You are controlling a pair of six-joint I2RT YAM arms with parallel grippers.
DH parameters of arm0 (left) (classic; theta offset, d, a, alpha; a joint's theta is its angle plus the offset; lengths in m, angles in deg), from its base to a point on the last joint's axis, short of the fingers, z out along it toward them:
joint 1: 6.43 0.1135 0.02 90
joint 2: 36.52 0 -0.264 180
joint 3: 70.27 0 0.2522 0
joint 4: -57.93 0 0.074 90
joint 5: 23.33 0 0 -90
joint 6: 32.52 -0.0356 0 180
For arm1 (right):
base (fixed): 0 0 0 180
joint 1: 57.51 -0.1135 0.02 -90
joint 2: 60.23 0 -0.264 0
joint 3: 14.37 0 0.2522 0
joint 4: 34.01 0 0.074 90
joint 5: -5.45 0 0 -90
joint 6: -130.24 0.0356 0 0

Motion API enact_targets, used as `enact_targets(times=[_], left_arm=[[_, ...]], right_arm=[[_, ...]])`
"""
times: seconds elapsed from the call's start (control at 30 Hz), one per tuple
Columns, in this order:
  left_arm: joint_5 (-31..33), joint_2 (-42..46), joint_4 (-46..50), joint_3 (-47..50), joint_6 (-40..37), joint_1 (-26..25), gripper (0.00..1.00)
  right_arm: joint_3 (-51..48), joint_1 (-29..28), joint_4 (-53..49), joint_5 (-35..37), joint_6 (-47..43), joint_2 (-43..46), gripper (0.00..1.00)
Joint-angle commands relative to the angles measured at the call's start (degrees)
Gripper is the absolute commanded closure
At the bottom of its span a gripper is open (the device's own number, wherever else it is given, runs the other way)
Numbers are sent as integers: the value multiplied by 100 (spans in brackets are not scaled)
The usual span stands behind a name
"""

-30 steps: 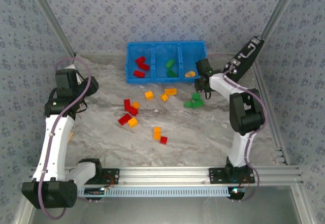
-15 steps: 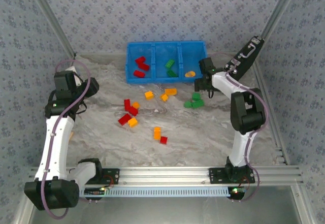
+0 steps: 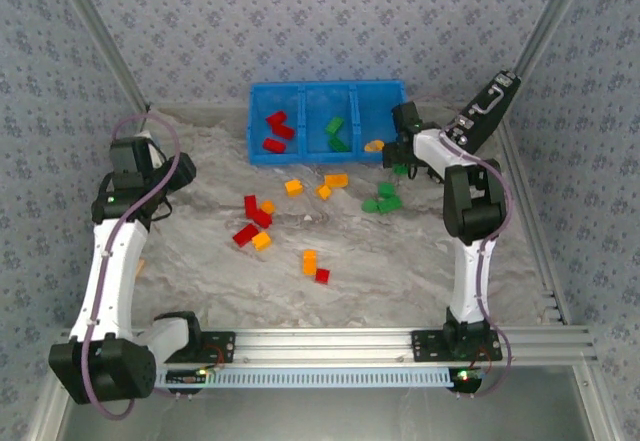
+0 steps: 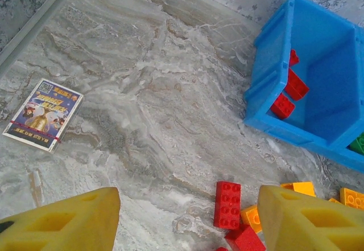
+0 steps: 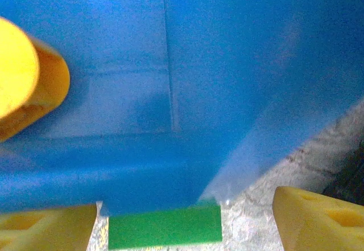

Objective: Sort the legos into containers by color
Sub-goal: Pick up the lego from the top-right of the table.

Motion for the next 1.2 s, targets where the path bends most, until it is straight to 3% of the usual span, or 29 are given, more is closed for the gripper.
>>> enact_targets(times=[0.0,0.57,1.17], left_arm=[[-8,-29,-79,-258,4,40,35],[18,14,-112,-208,-73,59,35],[40,278,-34,-179,-128,123,34]], right_arm=[[344,54,-457,-169,-38,-277,22],[585,54,-1116,-327,57,-587,35],[-49,-55,-927,-318,123,-176,28]])
